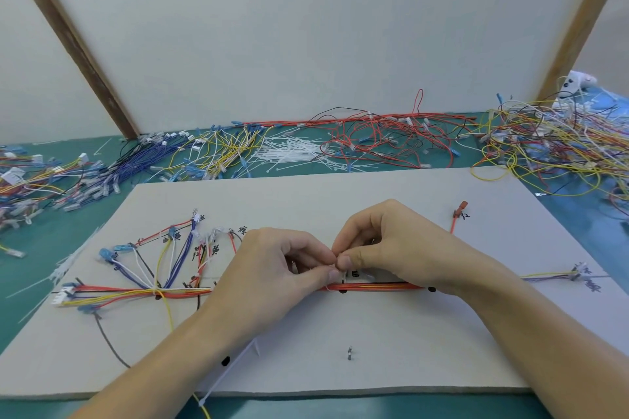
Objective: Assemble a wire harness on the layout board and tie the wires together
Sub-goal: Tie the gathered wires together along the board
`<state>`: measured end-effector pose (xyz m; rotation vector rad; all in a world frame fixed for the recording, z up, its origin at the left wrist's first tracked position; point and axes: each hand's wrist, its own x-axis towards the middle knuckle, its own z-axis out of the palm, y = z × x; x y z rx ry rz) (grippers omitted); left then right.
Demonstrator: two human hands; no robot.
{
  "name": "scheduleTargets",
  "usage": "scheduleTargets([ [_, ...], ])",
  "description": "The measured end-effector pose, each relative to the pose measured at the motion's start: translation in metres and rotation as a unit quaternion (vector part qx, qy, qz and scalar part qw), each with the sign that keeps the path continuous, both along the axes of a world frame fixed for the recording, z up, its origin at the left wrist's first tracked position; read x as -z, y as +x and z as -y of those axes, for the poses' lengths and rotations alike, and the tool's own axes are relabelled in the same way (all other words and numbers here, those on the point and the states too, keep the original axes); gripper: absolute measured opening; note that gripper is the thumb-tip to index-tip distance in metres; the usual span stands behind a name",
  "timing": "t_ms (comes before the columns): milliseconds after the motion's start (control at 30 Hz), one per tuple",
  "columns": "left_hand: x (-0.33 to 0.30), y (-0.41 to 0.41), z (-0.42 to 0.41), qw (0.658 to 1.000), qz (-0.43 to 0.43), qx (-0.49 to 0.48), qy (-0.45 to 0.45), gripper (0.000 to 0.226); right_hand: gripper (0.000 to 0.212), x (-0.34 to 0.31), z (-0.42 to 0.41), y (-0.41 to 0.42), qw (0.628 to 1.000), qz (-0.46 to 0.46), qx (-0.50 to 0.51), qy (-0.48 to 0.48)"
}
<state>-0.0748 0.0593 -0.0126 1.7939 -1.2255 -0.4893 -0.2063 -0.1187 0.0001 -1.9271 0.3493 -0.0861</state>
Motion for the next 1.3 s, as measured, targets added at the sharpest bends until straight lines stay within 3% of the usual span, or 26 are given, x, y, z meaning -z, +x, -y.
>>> scheduleTargets([
  [900, 0.0006, -0.0019, -0.0008, 0.999, 0.031, -0.021, -0.027, 0.014, 0.005, 0.0, 0.0017, 0.0, 0.999, -0.011, -0.019, -0.027],
  [1300, -0.0037, -0.0017, -0.0016, 0.999, 0.001, -0.033, -0.017, 0.021, 0.004, 0.0053, 0.0027, 0.0021, 0.998, -0.013, -0.028, -0.051],
])
